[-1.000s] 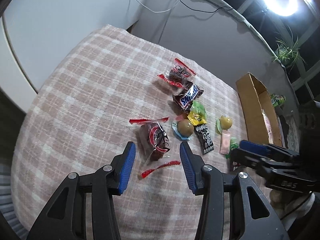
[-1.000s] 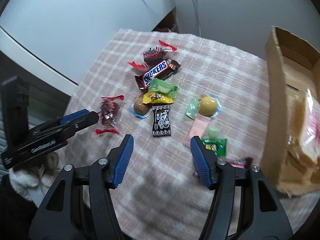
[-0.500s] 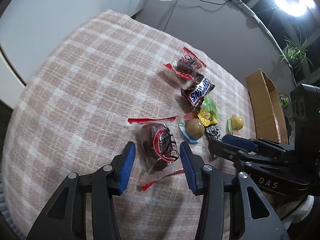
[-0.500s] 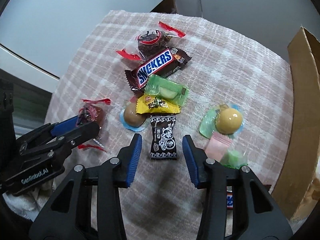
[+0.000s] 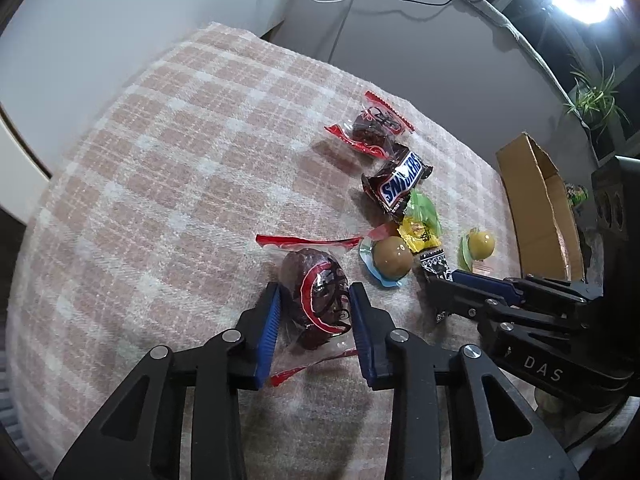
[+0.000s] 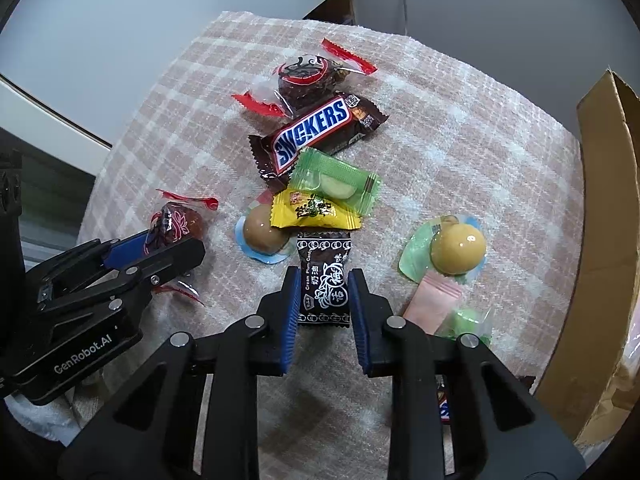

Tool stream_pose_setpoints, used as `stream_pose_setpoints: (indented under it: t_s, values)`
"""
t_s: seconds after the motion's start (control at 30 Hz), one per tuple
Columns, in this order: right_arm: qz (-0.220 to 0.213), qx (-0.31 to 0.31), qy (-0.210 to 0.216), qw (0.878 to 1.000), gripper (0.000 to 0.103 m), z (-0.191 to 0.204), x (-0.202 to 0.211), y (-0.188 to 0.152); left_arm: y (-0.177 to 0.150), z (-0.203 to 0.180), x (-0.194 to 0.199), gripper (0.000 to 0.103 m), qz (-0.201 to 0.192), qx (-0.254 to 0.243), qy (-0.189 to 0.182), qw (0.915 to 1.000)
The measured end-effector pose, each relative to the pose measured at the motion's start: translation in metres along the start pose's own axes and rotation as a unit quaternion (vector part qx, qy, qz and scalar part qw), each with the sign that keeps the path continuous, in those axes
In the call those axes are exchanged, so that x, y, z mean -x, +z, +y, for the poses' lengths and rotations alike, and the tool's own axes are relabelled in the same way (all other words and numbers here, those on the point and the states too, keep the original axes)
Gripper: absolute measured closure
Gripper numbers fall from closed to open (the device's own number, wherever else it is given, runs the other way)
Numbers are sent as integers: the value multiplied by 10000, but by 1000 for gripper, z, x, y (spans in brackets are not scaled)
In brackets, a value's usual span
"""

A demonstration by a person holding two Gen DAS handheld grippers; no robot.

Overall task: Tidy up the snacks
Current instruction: 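Carry the red-wrapped candy into the box with the left tool while the right tool carries a black candy there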

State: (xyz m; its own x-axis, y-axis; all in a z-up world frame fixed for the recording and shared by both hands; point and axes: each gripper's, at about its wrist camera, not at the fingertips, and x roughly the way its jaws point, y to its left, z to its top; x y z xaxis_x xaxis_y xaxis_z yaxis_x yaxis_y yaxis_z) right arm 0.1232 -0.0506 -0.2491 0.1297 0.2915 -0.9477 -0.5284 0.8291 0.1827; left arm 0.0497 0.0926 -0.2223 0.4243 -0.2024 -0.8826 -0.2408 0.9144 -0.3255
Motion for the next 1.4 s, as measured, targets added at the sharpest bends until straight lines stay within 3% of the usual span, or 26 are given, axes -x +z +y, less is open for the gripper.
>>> stream_pose_setpoints:
  t_s: [0.33, 0.6, 1.03, 1.4]
  values:
    - [-333, -256, 231, 9989, 78, -16, 38, -19, 2, -5, 26, 71, -204, -96, -120, 9997]
    - [-800, -615, 285, 9945, 78, -43, 90, -40, 15, -42, 40, 71, -403, -457, -414, 9973]
    - [-1384, -1213, -26, 9829, 78, -105, 158, -69, 24, -116, 36, 71, -355, -1175, -925, 9881]
    - [-1580, -1767, -475, 9703, 78, -167, 184, -90, 30, -183, 17, 71, -247, -1803, -1170, 9763]
